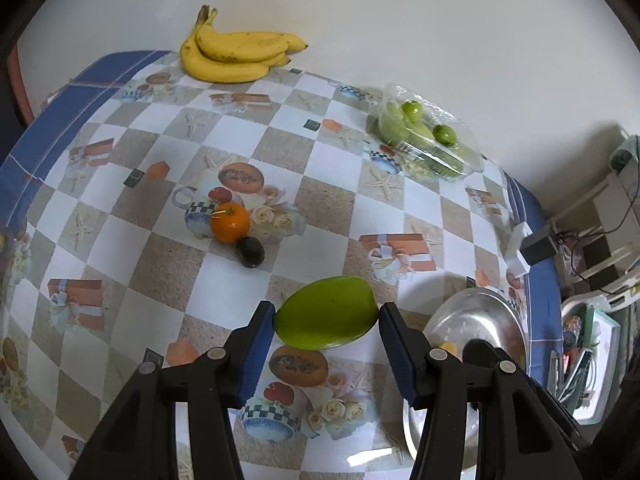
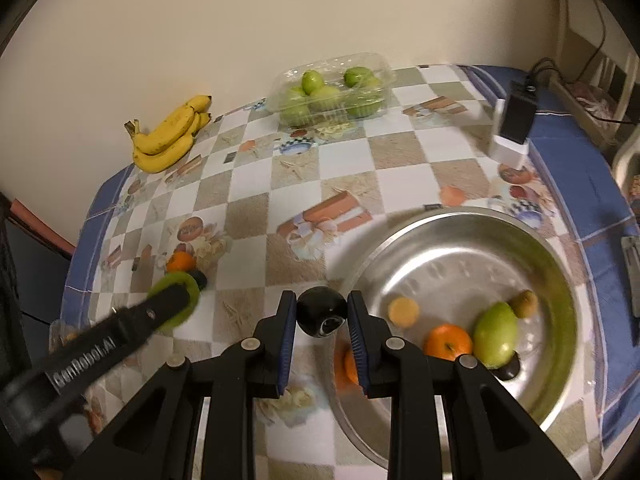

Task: Organize fruits
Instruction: 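Carry the green mango and dark plum toward the steel bowl with both tools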

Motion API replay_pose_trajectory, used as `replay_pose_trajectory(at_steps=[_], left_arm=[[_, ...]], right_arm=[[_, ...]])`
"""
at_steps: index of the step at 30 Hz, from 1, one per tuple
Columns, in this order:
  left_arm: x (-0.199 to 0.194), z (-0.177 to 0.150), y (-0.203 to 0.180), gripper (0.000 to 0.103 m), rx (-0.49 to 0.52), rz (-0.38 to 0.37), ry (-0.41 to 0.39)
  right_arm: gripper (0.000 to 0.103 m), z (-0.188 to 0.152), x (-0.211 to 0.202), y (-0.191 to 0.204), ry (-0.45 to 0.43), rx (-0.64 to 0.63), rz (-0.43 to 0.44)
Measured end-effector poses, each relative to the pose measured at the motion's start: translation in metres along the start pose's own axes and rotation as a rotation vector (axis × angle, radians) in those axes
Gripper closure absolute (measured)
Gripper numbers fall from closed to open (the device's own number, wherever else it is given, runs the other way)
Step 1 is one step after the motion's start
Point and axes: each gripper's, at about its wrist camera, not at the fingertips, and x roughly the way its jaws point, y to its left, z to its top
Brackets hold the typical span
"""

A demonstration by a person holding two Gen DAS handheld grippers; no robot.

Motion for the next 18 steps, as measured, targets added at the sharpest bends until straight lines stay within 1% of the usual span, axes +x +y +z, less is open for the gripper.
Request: replay_pose_trajectory(at_steps=[4,7,12,15,16,17,18], left_arm=[[-0.008,-0.007,-0.016,0.046,0.055,0.003,-0.011],[-0.008,-0.016,-0.03,0.046,0.094,-0.013,0.0],[-0.003,-0.034,-0.056,0.046,0.172,-0.023,0.039],[0.003,-0.045,-0.071,0.046,0.207,-0.062,0.081],[0.005,-0.048,-0.074,0.048,0.213,-0.075,0.095],[0.006,-0.052,-0.078,0.055,0.22,-0.083,0.106],[0.006,-0.055,-0.083,0.056,0.23,-0.088,0.113]], right_arm=[[0.076,-0.01,-0.011,-0.014,-0.004,0.011,-0.042],[0.076,-0.018,-0.017,-0.029,0.003,0.029,-0.077],[0.076,-0.03,-0.02,-0.053,0.023,0.077,-0.12],[0.076,-0.037,-0.022,-0.069,0.04,0.114,-0.141],[0.076,-0.04,-0.022,-0.075,0.045,0.127,-0.143],[0.076,-0.042,-0.022,-0.078,0.048,0.135,-0.143],[0.076,-0.044,-0.022,-0.082,0.055,0.143,-0.145]])
